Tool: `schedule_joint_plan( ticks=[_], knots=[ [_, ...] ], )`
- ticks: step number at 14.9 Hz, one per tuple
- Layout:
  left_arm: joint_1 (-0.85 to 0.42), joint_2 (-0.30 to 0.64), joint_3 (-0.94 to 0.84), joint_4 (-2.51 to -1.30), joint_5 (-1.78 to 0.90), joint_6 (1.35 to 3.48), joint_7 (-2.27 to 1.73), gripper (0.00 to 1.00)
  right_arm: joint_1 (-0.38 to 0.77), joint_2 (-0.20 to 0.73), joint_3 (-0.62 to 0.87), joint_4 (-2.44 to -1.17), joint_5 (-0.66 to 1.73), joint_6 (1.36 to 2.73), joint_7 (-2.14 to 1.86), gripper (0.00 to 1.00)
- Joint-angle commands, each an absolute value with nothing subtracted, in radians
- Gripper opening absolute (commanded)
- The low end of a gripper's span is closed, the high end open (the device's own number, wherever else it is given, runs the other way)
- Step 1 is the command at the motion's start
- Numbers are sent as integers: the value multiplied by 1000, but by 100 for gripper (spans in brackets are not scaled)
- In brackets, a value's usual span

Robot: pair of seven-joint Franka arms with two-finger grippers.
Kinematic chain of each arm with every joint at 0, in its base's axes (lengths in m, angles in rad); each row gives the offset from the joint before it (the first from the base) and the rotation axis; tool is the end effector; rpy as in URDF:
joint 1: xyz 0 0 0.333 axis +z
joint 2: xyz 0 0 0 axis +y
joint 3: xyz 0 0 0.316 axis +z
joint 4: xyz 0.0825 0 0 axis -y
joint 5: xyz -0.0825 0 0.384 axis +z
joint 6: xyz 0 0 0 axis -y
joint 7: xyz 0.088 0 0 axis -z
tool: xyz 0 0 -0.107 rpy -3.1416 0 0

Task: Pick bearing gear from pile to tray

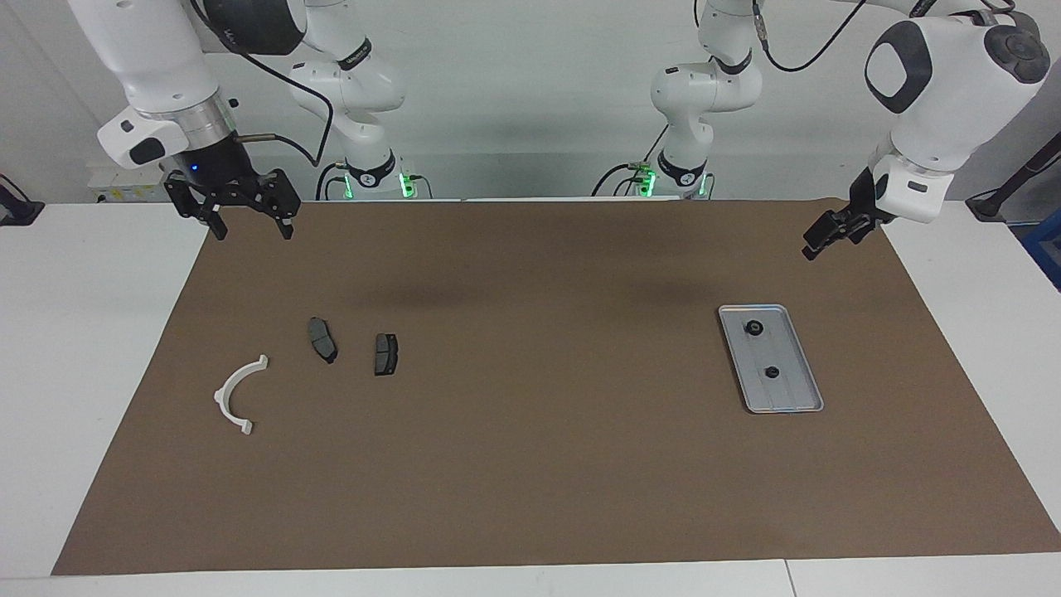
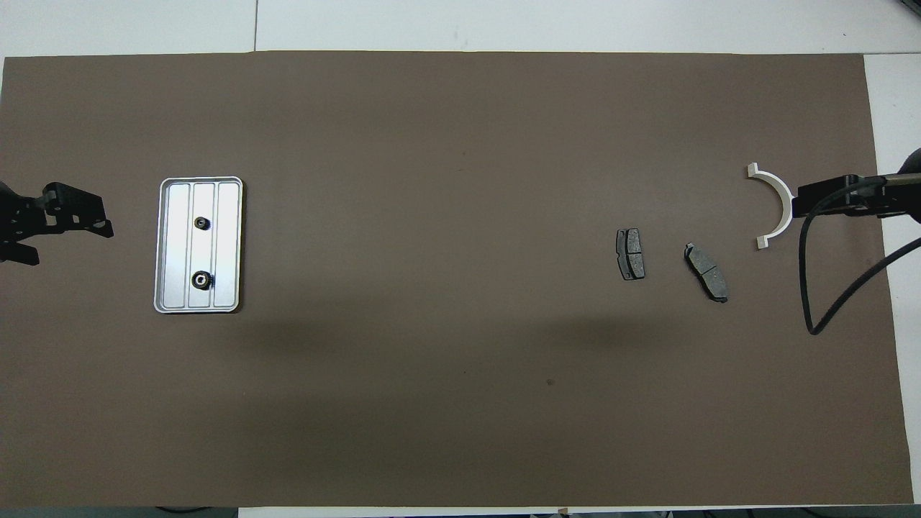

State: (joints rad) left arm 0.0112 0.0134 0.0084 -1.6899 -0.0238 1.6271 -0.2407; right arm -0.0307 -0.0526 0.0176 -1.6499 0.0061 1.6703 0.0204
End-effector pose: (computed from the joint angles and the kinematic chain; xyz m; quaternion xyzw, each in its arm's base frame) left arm 0.5578 0.0085 0.5656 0.9906 0.1308 -0.0392 0.0075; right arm 0.5474 -0.0063 0.6249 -0.9992 0.0169 -0.0365 0.0027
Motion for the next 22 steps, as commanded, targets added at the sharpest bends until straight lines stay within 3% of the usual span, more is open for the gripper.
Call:
schedule_joint_plan(
  ticks=[1,10,14,17,22],
  knots=[
    [-8,5,15,-1715,-11,1649,-204,100,-43,-71,28,-1663,11,1689,-5,100],
    [0,-86,12,-1726,-11,1594,-198,100,-38,-72,28,-1663,12,1677,-3,100],
    [-6,-92,11,-1750,-11,1611,-198,100,-38,-72,28,-1663,12,1677,-3,100],
    [-3,-81,9,-1677,-9,1524,-198,100,-40,-74,28,-1664,12,1672,-3,100],
    [-2,-83,9,-1671,-12,1514,-198,100,-38,-74,28,-1666,12,1672,-2,100]
  ],
)
